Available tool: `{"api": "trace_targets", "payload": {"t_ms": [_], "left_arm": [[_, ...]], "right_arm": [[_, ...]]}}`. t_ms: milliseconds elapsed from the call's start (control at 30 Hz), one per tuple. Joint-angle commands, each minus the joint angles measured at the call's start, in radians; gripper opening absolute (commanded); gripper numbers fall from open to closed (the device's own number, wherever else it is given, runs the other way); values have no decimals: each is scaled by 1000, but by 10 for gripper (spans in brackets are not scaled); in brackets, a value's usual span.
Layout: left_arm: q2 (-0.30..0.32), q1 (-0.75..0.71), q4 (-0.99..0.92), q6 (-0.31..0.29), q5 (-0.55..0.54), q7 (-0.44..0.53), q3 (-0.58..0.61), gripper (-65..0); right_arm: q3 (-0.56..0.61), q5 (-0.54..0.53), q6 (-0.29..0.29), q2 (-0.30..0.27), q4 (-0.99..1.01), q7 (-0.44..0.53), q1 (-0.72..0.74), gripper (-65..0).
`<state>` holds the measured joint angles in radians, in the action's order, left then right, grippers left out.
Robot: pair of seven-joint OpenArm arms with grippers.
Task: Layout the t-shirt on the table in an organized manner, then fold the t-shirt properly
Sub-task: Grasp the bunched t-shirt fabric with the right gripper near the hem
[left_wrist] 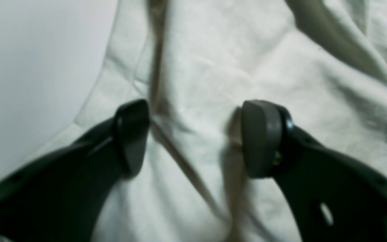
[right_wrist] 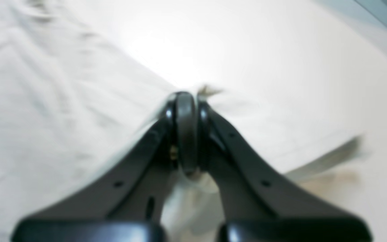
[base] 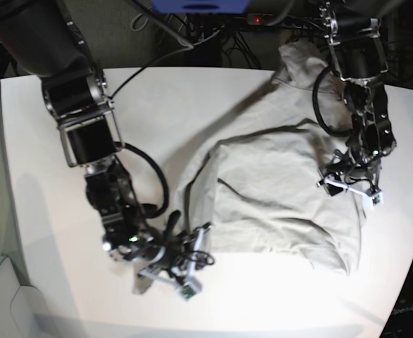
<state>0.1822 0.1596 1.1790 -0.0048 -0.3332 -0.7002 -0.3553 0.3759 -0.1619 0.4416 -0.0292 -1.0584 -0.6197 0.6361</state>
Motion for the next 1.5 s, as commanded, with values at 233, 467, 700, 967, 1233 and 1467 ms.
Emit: {"api": "trace_targets", "payload": {"t_ms": [233,467,700,967,1233,1467], "left_arm": [[3,-1,-3,9,7,-52,3,-229],[6,-1,-4,9,7,-52,3,-229],[7,-1,-15,9,7,-46,3,-228],[7,1,-15,9,7,-43,3,-228],[6,4,-15,9,7,-43,3,-228],[3,1,-14,9,7,-45,3,-228]], "right_arm": [[436,-12,18,25,-16,10,18,-541],[438,-12,18,-10,-104,8,-51,-441],[217,-12,16,-70,-225,16,-100,-432],[-64,-12,16,-68,-121,17,-91,-260],[-93,-12,16,-65,-62,87,-91,-216],[-96,-20,15,-56,278,278,9,-217]]}}
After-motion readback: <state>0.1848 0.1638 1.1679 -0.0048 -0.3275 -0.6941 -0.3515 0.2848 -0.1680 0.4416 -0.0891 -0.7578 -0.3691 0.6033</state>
